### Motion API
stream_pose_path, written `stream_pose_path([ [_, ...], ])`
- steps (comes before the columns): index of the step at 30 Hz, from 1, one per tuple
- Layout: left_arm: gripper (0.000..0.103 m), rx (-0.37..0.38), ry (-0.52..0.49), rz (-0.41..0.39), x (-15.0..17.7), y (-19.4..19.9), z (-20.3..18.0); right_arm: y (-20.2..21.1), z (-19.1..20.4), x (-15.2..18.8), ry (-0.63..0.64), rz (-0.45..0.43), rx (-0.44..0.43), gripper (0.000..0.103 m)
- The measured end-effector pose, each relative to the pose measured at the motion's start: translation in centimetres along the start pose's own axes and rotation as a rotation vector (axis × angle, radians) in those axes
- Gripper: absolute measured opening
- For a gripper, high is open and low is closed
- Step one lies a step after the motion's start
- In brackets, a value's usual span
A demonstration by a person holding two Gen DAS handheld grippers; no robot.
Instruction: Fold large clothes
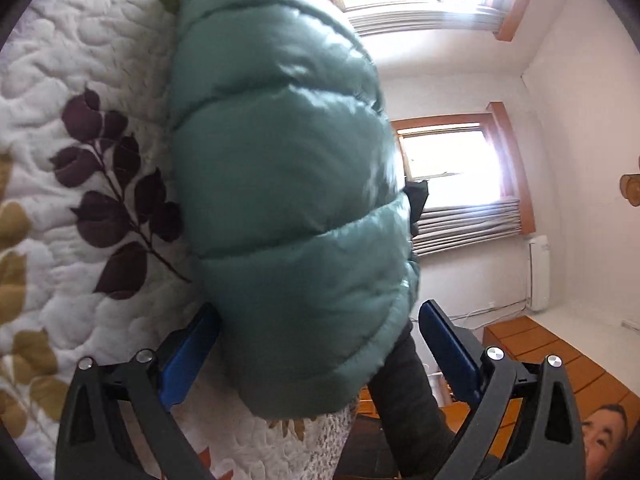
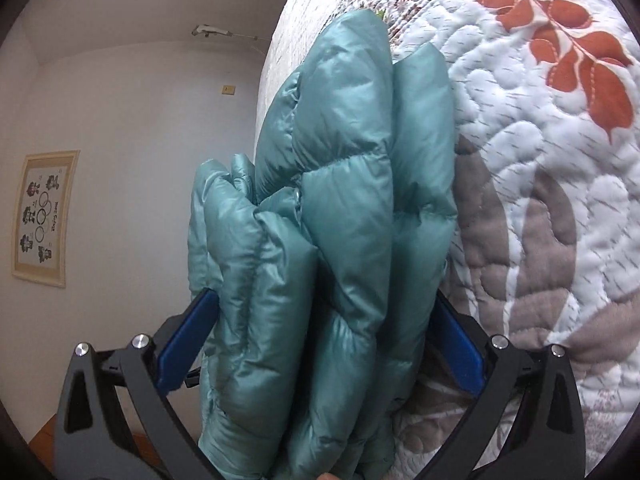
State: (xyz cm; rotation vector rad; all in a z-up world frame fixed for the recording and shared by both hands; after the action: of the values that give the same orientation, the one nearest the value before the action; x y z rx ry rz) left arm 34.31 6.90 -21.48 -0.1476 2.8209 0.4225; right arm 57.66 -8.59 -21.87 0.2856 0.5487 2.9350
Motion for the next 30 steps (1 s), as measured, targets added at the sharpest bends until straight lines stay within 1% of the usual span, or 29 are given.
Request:
stream_pose_path([
  [2,0.099,-0.002,0.007,-0.002,-0.2,-0.4,0.0,-0.7,0.3,-0.5,0.003,0.004,-0.01,0.101],
  [5,0.099,-0.028,0.021,0.002,-0.5,-1.0,0.1,-1.5,0.4,-1.0,0.009,0.008,-0.01,0.101],
  [7,0.099,-0.059,0.017,0.02,-0.6,-1.6,-0.2,-2.1,0.9,-1.0,0.016,0.01,-0.017,0.101],
  [11,0.099,-0.079,0.018,0.029,-0.8,-2.3,-0.7,-3.1,1.0,-1.0,0.027,0.002,-0.036,0.101],
  [13,0.096,-0.09,0.02,0.031,-0.8,-2.7,-0.8,-2.4,0.9,-0.2,0.034,-0.006,-0.044,0.1],
  [14,0.095,-0.095,0.022,0.033,-0.7,-3.0,-0.6,-1.3,0.9,0.6,0.04,-0.01,-0.045,0.097],
  [15,0.094,-0.099,0.027,0.034,-0.7,-3.2,-0.6,-1.2,0.8,0.9,0.044,-0.008,-0.043,0.087],
  [17,0.086,-0.101,0.035,0.035,-1.3,-3.2,-0.1,-1.1,0.5,1.3,0.043,-0.007,-0.057,0.073],
  [18,0.085,-0.101,0.039,0.035,-1.6,-3.4,-0.1,-0.9,0.1,1.4,0.047,-0.01,-0.062,0.068],
  [21,0.078,-0.102,0.038,0.036,-1.8,-3.5,-0.1,-0.9,0.1,1.6,0.054,-0.023,-0.076,0.061],
  [23,0.07,-0.103,0.034,0.04,-2.0,-3.4,-0.1,-0.7,0.4,1.8,0.061,-0.033,-0.085,0.057],
  [26,0.061,-0.102,0.025,0.039,-2.8,-3.4,-0.6,-0.4,0.9,2.4,0.069,-0.05,-0.094,0.053],
  [30,0.058,-0.101,0.008,0.039,-3.7,-3.0,-1.5,-0.2,2.0,3.4,0.072,-0.073,-0.098,0.051],
])
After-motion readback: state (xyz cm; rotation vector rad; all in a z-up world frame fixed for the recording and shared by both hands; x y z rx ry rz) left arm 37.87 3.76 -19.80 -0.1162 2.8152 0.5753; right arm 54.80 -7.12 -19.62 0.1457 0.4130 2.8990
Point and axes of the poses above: each gripper's, at about its wrist camera, not at the fingertips, and y roughly against the way its jaws point, z to its left, x to its underside, the point moved 8 cm from there along -y, roughly the way its jaws point, and after that the axes turned 10 degrees about -y, right-handed, at the moved point
